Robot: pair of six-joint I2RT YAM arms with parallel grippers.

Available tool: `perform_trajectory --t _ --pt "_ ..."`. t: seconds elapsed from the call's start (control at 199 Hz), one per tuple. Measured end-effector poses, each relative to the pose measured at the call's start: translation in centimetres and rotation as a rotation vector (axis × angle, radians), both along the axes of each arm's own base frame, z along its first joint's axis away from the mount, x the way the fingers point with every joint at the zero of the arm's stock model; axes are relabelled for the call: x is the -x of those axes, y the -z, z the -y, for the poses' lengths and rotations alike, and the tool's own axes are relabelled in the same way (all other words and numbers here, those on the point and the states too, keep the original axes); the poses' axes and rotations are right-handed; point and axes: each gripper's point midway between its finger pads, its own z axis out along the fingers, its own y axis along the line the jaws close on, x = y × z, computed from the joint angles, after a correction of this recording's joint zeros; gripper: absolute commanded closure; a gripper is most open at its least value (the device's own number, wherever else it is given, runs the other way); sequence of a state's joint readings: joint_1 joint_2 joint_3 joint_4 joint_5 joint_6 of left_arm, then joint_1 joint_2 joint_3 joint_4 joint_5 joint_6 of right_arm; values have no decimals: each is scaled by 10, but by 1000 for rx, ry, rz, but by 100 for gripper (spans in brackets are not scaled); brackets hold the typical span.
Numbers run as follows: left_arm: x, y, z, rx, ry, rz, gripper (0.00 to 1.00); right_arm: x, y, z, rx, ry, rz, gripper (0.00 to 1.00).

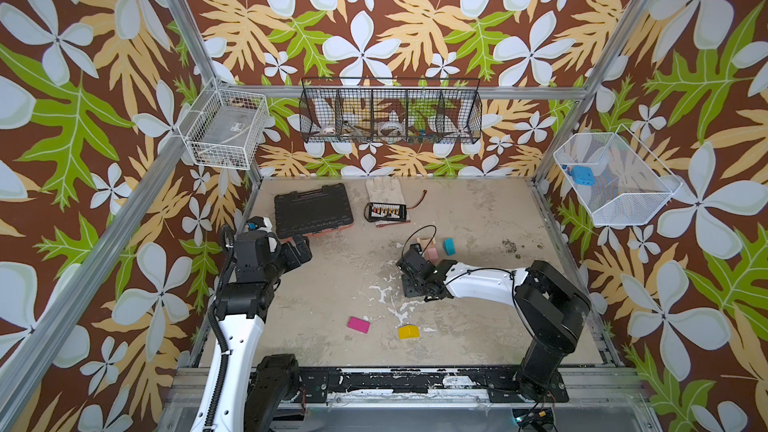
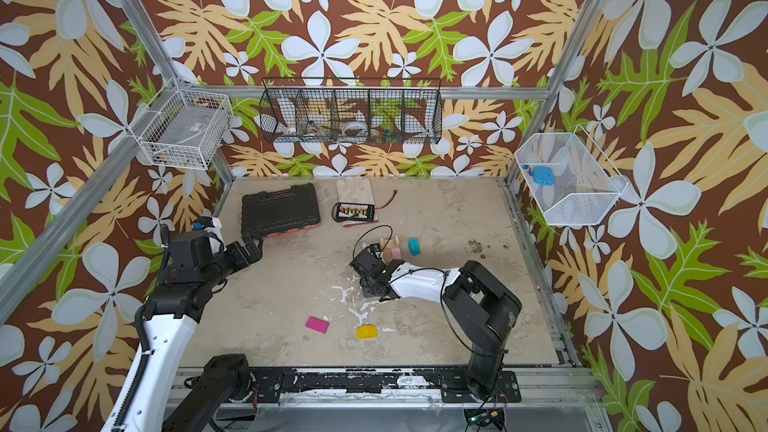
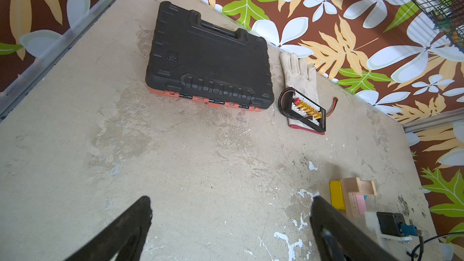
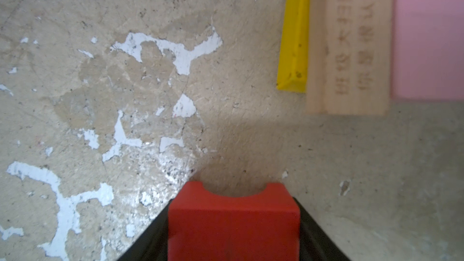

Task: Build the wood block tower
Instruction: 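Carry the red block with the right gripper toward the block stack, then lower the red block onto the stack beside the wooden arch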

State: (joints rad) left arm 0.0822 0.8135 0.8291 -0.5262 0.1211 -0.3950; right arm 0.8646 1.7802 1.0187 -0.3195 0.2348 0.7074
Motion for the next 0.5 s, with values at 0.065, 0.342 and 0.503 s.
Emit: perform_trajectory --t 0.065,0.342,0.503 --pt "0 0 0 0 0 0 0 0 0 0 0 -1 1 47" --pt "0 -1 0 0 0 2 0 0 -29 5 -1 0 40 65" --pt "0 -1 0 0 0 2 0 -13 -85 14 -36 13 151 64"
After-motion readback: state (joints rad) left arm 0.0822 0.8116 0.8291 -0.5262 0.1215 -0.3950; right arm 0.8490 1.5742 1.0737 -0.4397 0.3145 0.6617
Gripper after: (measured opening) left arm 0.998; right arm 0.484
